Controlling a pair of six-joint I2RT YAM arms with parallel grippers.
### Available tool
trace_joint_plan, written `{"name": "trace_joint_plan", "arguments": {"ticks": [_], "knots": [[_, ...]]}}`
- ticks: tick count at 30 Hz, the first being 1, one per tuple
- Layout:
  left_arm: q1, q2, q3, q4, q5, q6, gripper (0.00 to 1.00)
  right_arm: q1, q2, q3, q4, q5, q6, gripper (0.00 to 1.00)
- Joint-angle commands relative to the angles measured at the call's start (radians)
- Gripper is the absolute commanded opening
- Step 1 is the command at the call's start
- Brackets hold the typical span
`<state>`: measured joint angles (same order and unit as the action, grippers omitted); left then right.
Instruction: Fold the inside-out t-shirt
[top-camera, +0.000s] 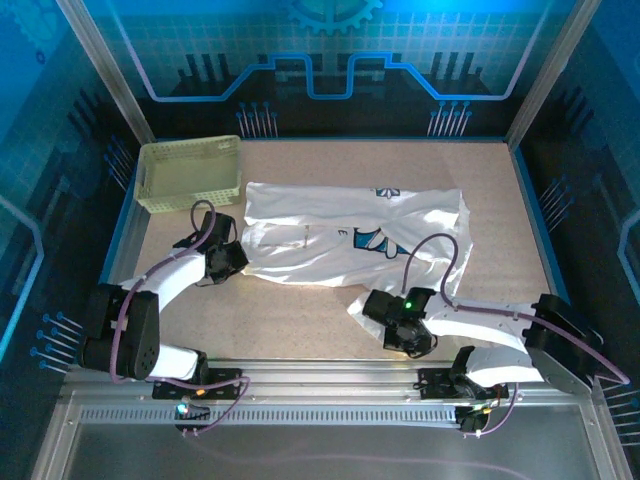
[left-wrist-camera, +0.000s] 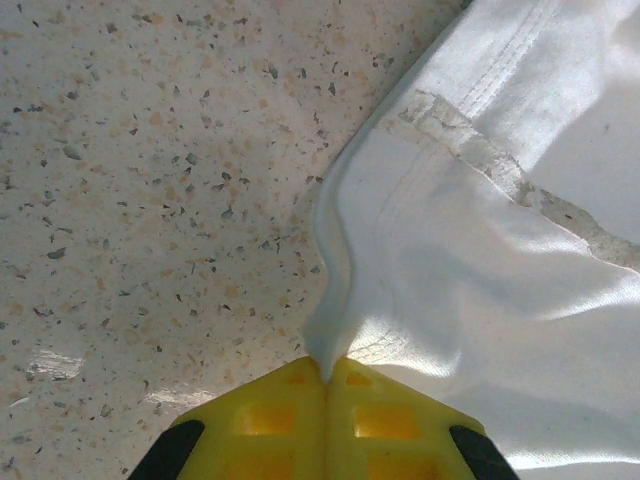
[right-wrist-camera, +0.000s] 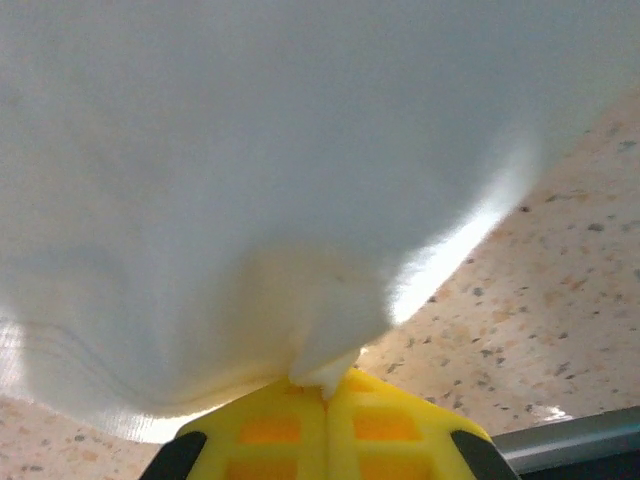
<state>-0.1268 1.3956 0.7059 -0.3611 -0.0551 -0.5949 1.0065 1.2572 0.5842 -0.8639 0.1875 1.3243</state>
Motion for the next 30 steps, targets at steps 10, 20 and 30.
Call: {"name": "trace_joint_plan", "arguments": {"ticks": [10,20,30], "knots": [[-0.057,-0.295,-0.117,-0.062,0.007,-0.054,0.0,-0.091,-0.428,0.314,-0.721,0.414,0.114,0.0],[-0.283,-0.686,-0.196,-0.308,-0.21,-0.313,0.0,-0.511,-0.509,0.511,-0.616,0.406,-0.373,0.0],[-0.243,-0.343,0.006,-0.159,-0.225,-0.185,0.0,-0.793,-0.217,0.561,-0.191,0.14,-0.713,0.0]]}}
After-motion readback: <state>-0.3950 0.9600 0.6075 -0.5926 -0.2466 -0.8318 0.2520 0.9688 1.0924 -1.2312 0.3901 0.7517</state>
